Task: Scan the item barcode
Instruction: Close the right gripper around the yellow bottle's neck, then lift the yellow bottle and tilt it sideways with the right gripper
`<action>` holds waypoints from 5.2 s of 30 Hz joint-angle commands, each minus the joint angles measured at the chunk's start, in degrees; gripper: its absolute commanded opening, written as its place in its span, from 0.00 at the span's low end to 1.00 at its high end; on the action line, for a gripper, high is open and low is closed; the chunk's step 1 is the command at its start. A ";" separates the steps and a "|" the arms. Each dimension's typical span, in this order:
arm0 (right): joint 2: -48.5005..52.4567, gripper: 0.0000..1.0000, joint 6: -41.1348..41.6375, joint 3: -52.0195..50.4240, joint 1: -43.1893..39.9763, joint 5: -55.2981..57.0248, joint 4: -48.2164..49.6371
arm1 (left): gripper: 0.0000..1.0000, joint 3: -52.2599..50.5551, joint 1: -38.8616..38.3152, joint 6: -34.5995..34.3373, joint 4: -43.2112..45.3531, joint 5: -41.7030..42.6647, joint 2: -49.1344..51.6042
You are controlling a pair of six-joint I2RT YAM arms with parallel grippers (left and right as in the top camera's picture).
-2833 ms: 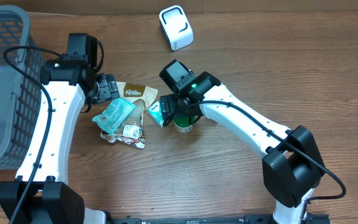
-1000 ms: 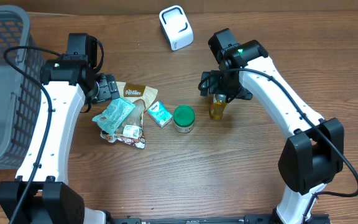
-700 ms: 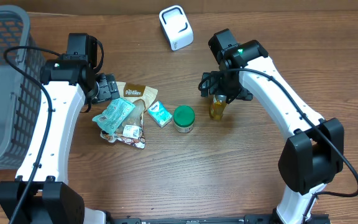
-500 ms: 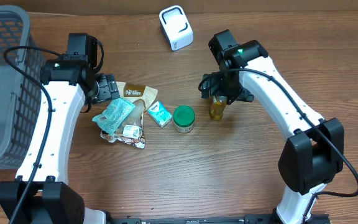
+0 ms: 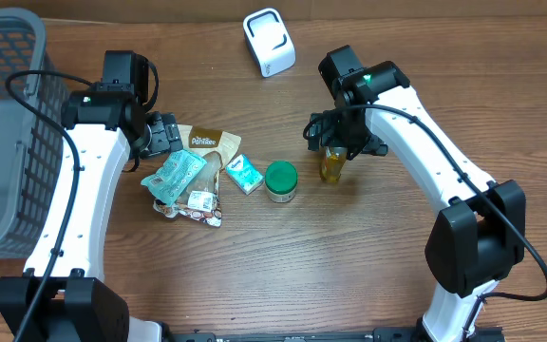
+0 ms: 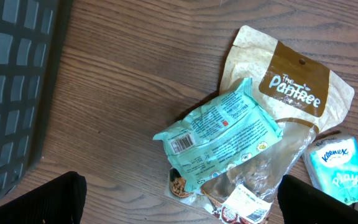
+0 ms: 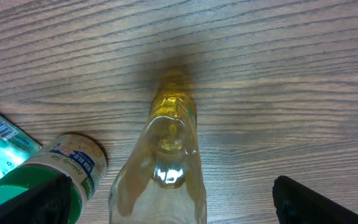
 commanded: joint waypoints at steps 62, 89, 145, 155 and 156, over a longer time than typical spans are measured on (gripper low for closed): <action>-0.79 0.86 0.00 -1.40 -0.15 0.83 -0.63 | 1.00 0.50 -0.13 -0.57 -0.02 -0.15 0.26; -0.79 0.70 0.00 -2.45 -0.11 -2.01 0.83 | 1.00 0.50 -0.13 -0.57 -0.02 -0.15 0.26; -0.81 0.33 -0.20 -0.57 -0.28 -4.00 1.01 | 1.00 0.50 -0.13 -0.59 -0.02 -0.15 0.26; -8.90 0.27 -9.25 5.25 -5.46 -17.68 -3.08 | 1.00 0.50 -0.13 -0.57 -0.02 -0.15 0.26; -10.56 0.28 -11.34 5.31 -7.06 -22.29 -3.15 | 1.00 0.50 -0.13 -0.57 -0.02 -0.15 0.26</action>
